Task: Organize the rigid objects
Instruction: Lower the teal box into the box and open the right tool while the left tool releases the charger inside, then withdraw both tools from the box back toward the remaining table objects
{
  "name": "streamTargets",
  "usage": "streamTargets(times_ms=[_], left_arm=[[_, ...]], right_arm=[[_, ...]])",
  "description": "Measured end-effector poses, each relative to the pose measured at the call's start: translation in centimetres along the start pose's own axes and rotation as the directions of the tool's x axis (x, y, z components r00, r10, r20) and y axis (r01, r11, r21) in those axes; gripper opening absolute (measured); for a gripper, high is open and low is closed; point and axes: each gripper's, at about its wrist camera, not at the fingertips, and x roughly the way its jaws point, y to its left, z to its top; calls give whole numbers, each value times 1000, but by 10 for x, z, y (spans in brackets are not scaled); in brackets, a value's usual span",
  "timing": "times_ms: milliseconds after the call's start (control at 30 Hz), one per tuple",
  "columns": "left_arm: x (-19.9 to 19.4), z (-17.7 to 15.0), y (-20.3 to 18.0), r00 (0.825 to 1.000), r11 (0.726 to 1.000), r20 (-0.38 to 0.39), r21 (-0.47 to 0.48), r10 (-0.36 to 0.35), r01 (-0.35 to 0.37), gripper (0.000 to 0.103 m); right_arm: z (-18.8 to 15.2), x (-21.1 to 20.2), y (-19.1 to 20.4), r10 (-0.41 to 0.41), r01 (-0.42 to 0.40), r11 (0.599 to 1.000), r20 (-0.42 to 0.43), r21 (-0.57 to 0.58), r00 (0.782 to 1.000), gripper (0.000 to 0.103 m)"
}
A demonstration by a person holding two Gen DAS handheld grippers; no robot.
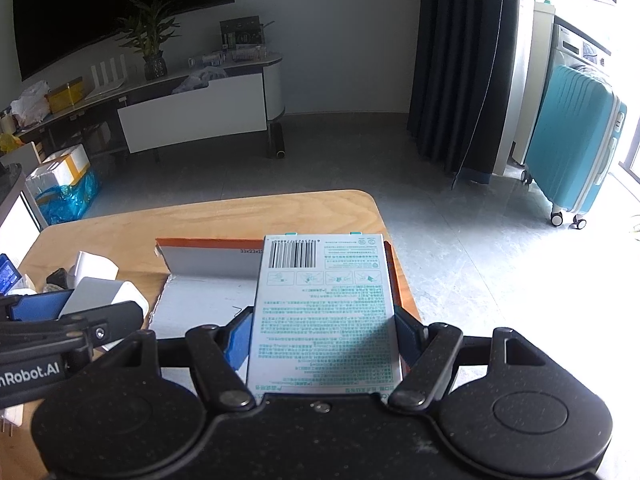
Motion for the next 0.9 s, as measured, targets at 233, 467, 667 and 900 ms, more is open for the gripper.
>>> streamTargets(times_ms=[233,467,667,900], left_arm=[[11,2,0,1000,1000,-10,-5,-1,1,66],[24,4,-6,1000,1000,-23,3,-13,13,66],[26,6,-19,998,998,-22,28,-62,62,76],[9,5,-13,1000,999,-10,33,-26,26,79]], right_arm=[[7,3,-5,27,-28,1000,56,12,998,89],[5,-20,-16,-34,29,999,119,41,992,89],[3,-33,-24,-56,47,997,138,67,989,89],[-3,-43,-17,-53,45,997,128,67,990,90]])
